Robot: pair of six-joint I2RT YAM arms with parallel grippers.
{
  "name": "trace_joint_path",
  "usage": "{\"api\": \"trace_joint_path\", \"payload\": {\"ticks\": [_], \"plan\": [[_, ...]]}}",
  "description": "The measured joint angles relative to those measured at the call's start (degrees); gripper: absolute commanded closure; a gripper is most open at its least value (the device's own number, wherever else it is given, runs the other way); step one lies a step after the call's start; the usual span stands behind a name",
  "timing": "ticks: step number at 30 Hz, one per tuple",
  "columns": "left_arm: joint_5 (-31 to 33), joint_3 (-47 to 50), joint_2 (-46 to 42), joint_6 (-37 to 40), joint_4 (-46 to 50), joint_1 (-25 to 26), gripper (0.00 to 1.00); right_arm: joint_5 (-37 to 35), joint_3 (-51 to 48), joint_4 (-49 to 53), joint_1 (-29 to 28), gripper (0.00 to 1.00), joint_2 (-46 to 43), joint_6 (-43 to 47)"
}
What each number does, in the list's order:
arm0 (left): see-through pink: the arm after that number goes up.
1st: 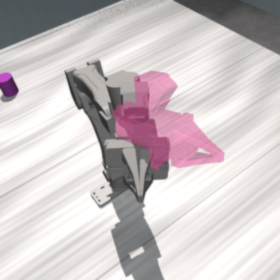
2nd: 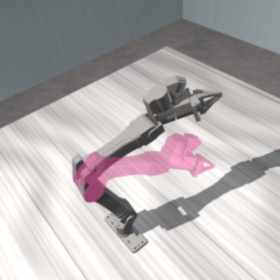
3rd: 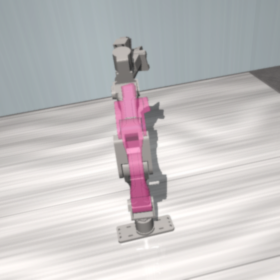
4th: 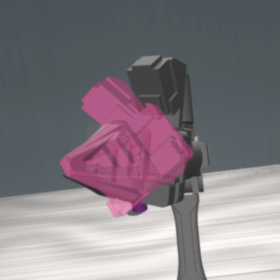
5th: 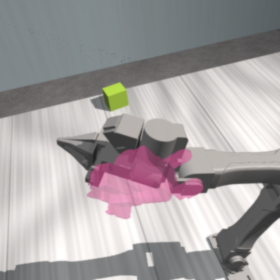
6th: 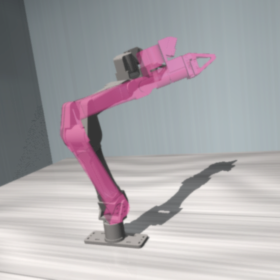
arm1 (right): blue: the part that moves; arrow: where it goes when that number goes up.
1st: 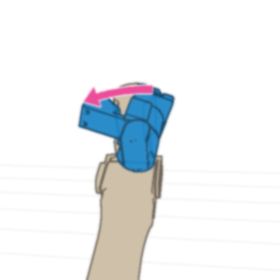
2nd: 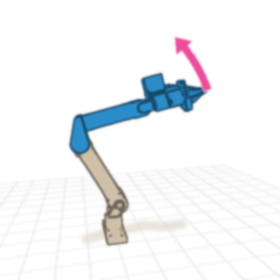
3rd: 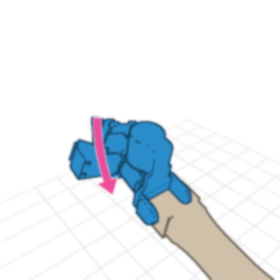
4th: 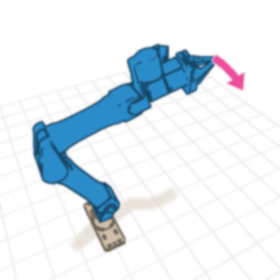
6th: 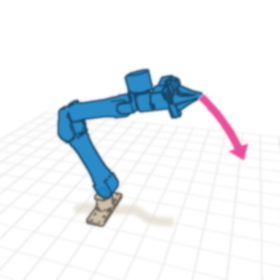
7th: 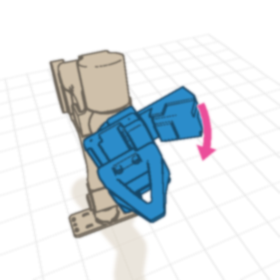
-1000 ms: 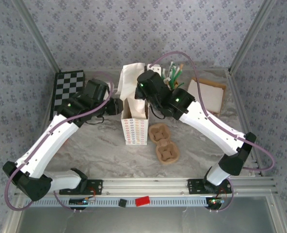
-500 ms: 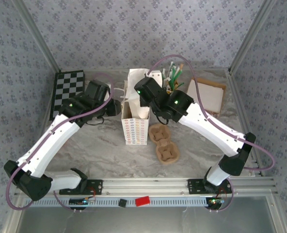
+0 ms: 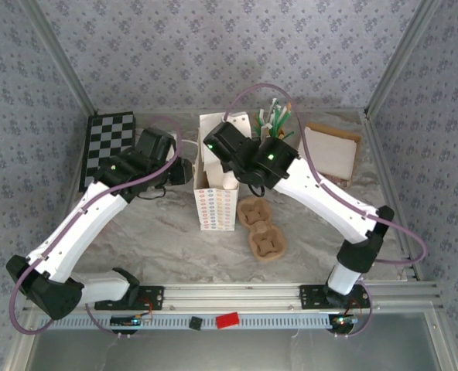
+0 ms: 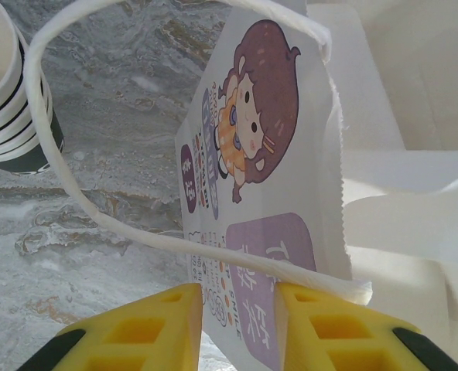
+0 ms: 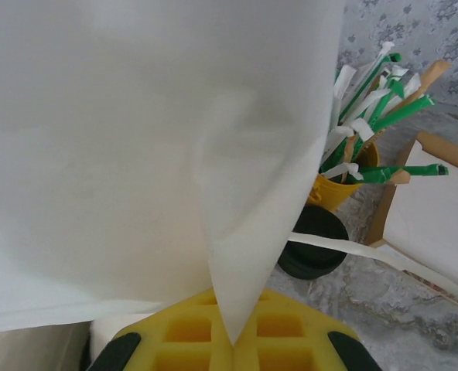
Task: Pack the takeout coffee
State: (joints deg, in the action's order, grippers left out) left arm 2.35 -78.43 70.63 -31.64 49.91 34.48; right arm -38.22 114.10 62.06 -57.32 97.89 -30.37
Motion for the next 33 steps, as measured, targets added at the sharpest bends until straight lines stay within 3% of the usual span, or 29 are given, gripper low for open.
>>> {"api": "trace_joint_path", "payload": {"ticks": [6, 15, 19, 23, 26, 30, 33], "plan": [[0.0, 0.0, 0.0, -0.6, 0.0, 0.0, 0.71, 2.3, 0.9, 2.1, -0.1, 0.98, 3.3, -0.1], [0.0, 0.3, 0.0, -1.0, -0.1, 0.0, 0.71, 6.7, 1.2, 3.0, 0.0, 0.54, 5.2, 0.2], [0.0, 0.3, 0.0, -1.0, 0.0, 0.0, 0.71, 8.3, 3.0, 3.1, -0.3, 0.4, 5.0, 1.0], [0.0, 0.3, 0.0, -1.0, -0.1, 0.0, 0.71, 10.8, 4.3, 3.2, 1.7, 0.34, 4.5, 2.3], [0.0, 0.3, 0.0, -1.0, -0.1, 0.0, 0.71, 13.6, 7.1, 3.8, 4.2, 0.38, 5.1, 4.0], [0.0, 0.3, 0.0, -1.0, -0.1, 0.0, 0.71, 15.0, 12.7, 4.5, 6.5, 0.52, 8.0, 6.3], [0.0, 0.3, 0.0, -1.0, -0.1, 0.0, 0.71, 15.3, 14.4, 4.4, 7.3, 0.55, 10.4, 7.4]]}}
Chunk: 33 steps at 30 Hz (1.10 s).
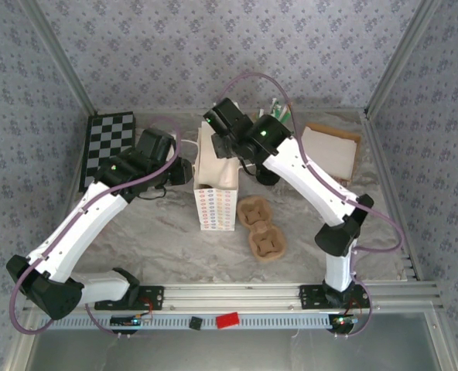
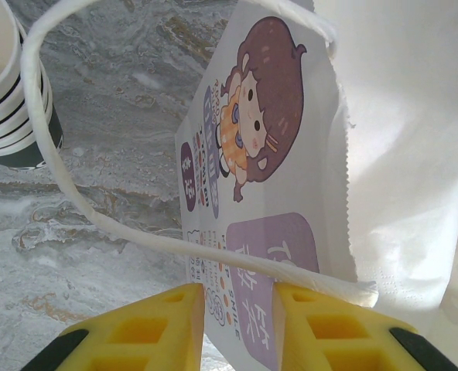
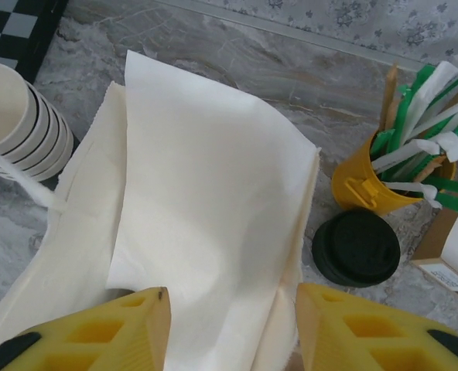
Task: Pack the takeout coffee
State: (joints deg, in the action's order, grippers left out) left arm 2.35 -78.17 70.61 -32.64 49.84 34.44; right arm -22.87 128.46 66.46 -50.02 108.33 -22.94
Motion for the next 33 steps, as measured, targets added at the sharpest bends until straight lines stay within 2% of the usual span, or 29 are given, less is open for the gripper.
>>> {"api": "trace_joint_path", "payload": {"ticks": [2, 10, 13, 26, 30, 33], "plan": [[0.0, 0.0, 0.0, 0.0, 0.0, 0.0, 0.71, 0.7, 0.3, 0.0, 0.6, 0.57, 1.4, 0.6], [-0.2, 0.0, 0.0, 0.0, -0.5, 0.0, 0.71, 1.1, 6.0, -0.5, 1.9, 0.78, 8.7, 5.0], [-0.2, 0.0, 0.0, 0.0, -0.6, 0.0, 0.71, 0.5, 6.6, -0.2, 1.9, 0.83, 9.9, 5.8], [-0.2, 0.0, 0.0, 0.0, -1.0, 0.0, 0.71, -1.3, 2.0, 0.1, 0.1, 0.88, 11.9, 5.2], [-0.1, 0.0, 0.0, 0.0, -1.3, 0.0, 0.71, -1.3, 2.3, 1.6, -1.5, 0.88, 12.5, 4.8], [-0.1, 0.0, 0.0, 0.0, -1.6, 0.0, 0.71, -1.3, 3.7, 2.2, -2.4, 0.82, 12.4, 4.3]]}}
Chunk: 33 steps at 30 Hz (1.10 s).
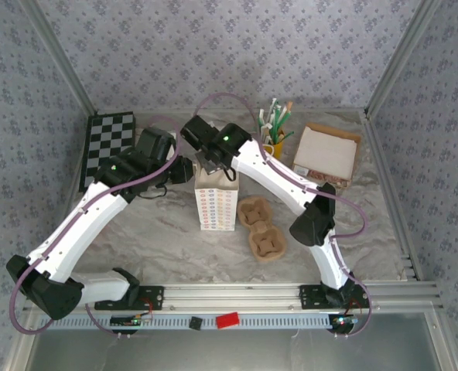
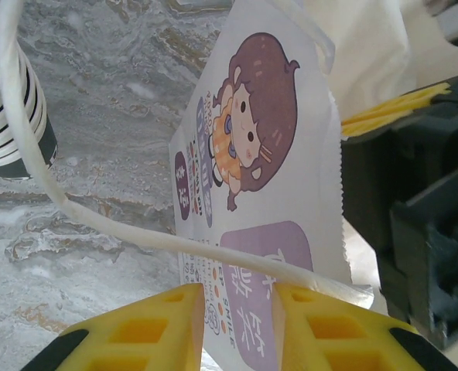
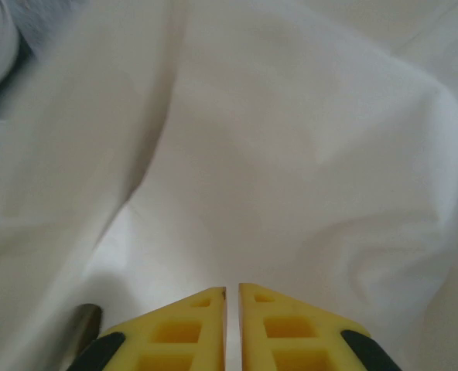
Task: Pack the takeout coffee
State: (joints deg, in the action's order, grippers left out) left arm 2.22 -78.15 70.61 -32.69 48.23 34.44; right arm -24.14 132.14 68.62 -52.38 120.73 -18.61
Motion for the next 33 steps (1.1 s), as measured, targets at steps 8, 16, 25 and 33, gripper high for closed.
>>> {"api": "trace_joint_path", "payload": {"ticks": [8, 16, 25, 33], "plan": [[0.2, 0.0, -0.2, 0.0, -0.1, 0.0, 0.71, 0.0, 0.5, -0.9, 2.8, 0.79, -3.7, 0.0], [0.4, 0.0, -2.0, 0.0, -0.2, -0.3, 0.7, 0.5, 1.6, -3.1, 5.7, 0.8, -3.1, 0.3], [0.8, 0.0, -3.8, 0.0, -0.5, -0.4, 0.69, 1.0, 6.0, -3.7, 4.9, 0.78, 0.3, 3.3], [2.8, -0.2, -7.6, 0.9, 0.2, -1.4, 0.61, 5.0, 5.6, -6.1, 4.3, 0.57, -8.1, 3.5]]}}
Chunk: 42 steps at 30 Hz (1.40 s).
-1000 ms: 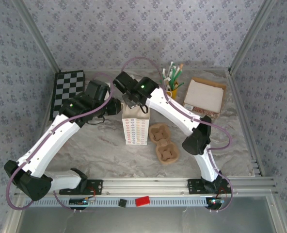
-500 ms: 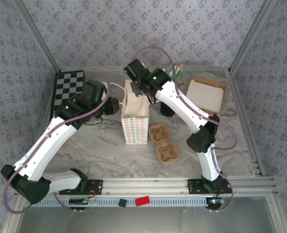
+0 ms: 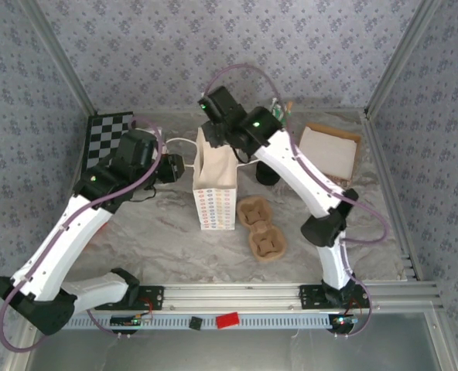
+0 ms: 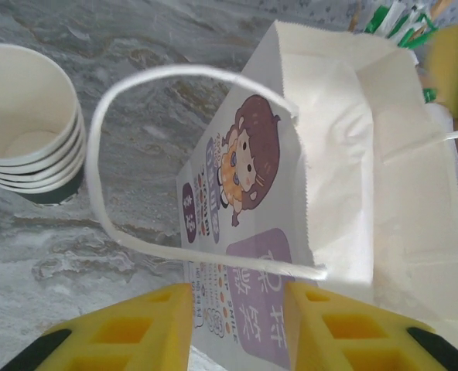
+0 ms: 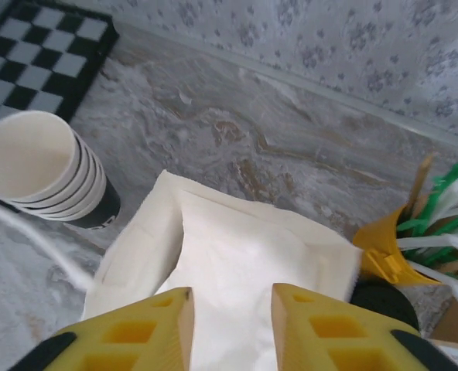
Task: Pack the takeout coffee
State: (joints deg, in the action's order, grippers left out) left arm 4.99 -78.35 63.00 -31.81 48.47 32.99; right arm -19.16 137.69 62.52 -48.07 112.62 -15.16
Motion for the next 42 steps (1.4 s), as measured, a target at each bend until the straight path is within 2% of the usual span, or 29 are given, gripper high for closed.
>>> {"api": "trace_joint_path", "payload": {"ticks": [3, 6, 9, 12, 16, 19, 21, 25, 30, 34, 38, 42], "plan": [[2.8, -0.9, -3.3, 1.1, 1.7, -0.8, 0.53, 1.5, -7.3, -1.9, 2.5, 0.41, -9.2, -1.2], [8.6, -1.3, -7.4, 2.1, 4.2, -3.5, 0.46, 2.0, -20.3, -5.5, 8.6, 0.27, -20.9, -3.1], [16.3, 2.3, -12.2, 2.6, 5.0, -9.8, 0.34, 2.4, -38.4, -10.4, 18.4, 0.14, -32.8, -5.4], [22.8, 11.0, -16.7, 3.1, 4.2, -20.1, 0.17, 2.2, -56.7, -16.2, 30.3, 0.0, -41.0, -7.7], [25.4, 24.9, -14.7, 3.5, -2.6, -34.1, 0.07, 0.7, -79.1, -27.9, 42.3, 0.0, -45.3, -7.5], [23.9, 33.7, -8.7, 3.8, -13.0, -40.4, 0.04, -1.9, -92.0, -37.9, 45.7, 0.01, -45.4, -5.4], [22.6, 39.3, -4.5, 5.4, -22.0, -41.1, 0.01, -3.0, -99.1, -46.1, 46.3, 0.0, -45.3, -3.6], [19.7, 46.1, 2.1, 11.2, -37.6, -39.2, 0.0, -1.3, -109.3, -64.3, 49.5, 0.0, -42.2, -0.5], [13.6, 54.9, 5.1, 17.9, -60.8, -35.5, 0.0, 5.6, -112.4, -81.0, 51.6, 0.0, -33.9, 4.7], [10.1, 54.8, 14.3, 22.6, -71.1, -33.0, 0.0, 14.2, -112.0, -91.3, 53.0, 0.01, -29.5, 8.9], [5.3, 54.9, 19.1, 27.4, -81.4, -32.1, 0.0, 17.7, -115.9, -104.9, 50.9, 0.0, -26.5, 13.3], [2.0, 55.0, 24.4, 29.2, -89.4, -32.5, 0.0, 18.8, -116.1, -106.5, 50.0, 0.0, -24.7, 14.7]]}}
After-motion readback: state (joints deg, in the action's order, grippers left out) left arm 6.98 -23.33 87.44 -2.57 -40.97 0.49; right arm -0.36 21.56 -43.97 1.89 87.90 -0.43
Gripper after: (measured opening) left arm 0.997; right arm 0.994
